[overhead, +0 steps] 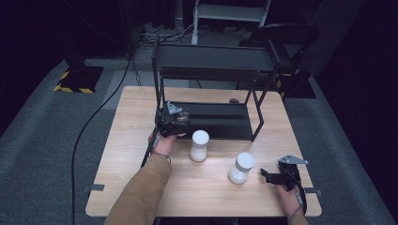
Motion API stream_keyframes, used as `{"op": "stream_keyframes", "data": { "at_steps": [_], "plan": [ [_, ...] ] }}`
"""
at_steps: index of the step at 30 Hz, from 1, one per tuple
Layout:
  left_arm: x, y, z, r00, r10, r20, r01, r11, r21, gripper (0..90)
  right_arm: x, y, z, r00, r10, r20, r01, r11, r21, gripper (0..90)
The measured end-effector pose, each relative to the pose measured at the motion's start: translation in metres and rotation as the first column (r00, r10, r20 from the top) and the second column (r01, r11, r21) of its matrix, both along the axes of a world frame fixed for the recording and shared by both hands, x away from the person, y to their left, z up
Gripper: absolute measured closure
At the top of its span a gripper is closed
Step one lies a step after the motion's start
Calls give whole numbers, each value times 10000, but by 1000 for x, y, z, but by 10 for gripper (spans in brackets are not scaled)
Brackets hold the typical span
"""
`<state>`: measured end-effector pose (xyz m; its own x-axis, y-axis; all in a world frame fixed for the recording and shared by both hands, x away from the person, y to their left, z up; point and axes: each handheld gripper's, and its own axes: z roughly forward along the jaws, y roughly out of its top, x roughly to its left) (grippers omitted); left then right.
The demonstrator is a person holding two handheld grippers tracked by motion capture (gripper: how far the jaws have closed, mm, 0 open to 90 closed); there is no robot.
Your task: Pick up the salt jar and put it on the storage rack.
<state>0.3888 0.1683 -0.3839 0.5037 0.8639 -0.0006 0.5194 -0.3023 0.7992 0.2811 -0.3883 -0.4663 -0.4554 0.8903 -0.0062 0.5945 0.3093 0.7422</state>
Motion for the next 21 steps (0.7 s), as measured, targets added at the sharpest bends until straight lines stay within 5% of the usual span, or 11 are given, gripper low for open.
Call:
{"op": "stream_keyframes", "data": {
  "at_steps": [21],
  "plan": [
    [16,-6,-16,9991,187,-378,-183,9998,103,299,0,0,0,10000,16,-6,-16,10000,-8,66]
  ]
}}
